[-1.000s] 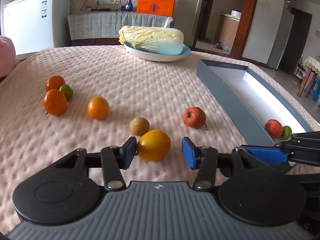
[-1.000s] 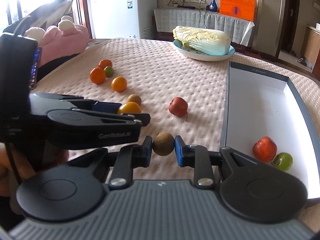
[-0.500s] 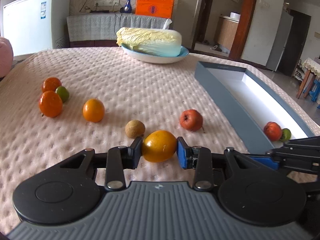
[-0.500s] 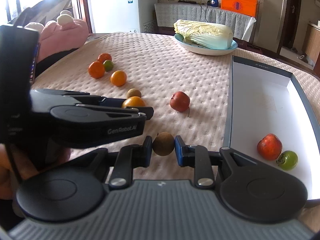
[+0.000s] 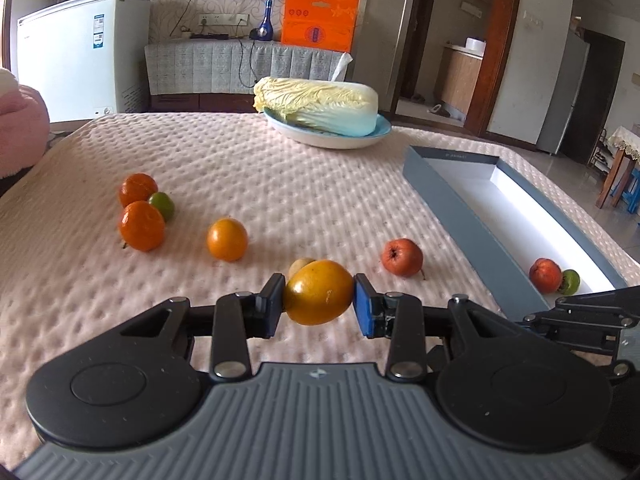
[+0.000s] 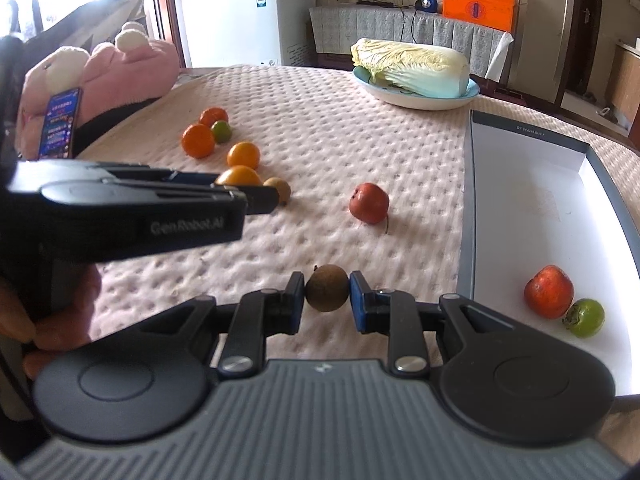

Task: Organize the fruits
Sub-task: 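Lift the yellow orange with the left tool while the right holds the kiwi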

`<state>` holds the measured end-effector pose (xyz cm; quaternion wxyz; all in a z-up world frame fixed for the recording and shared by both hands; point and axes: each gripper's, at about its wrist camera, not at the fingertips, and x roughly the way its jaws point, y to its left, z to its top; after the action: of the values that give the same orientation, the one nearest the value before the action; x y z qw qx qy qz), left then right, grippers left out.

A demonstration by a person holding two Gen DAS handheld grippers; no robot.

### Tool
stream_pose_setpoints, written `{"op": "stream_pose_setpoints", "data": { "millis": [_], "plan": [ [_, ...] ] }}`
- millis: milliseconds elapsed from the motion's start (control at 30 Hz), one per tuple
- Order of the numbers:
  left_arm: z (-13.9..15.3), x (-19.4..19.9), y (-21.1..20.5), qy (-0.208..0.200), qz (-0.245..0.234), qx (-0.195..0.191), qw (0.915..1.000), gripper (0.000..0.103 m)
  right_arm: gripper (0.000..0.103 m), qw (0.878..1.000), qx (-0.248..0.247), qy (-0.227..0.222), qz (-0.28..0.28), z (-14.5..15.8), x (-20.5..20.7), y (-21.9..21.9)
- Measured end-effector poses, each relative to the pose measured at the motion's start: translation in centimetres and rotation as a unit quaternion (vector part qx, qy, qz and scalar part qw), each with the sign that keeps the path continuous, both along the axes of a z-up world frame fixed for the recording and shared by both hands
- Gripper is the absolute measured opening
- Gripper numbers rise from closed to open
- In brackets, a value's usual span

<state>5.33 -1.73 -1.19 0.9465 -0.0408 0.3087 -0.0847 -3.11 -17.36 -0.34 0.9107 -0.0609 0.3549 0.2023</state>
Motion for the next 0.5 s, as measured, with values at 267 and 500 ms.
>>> {"op": "stream_pose_setpoints", "data": {
  "millis": [267,500],
  "plan": [
    [0.1,-0.3,-0.2,-0.006,-0.005,0.015,0.9999,0.042,0.028,0.999,0.031,-0.014,0.012,0.6,-0.2,0.0],
    [1.0,-0.7,0.1,-0.019,-0.003,0.001,0.9998,0.042,0.028,0.999,0.043,-0.014,0.006,1.1,-0.1,-0.3]
  ]
}}
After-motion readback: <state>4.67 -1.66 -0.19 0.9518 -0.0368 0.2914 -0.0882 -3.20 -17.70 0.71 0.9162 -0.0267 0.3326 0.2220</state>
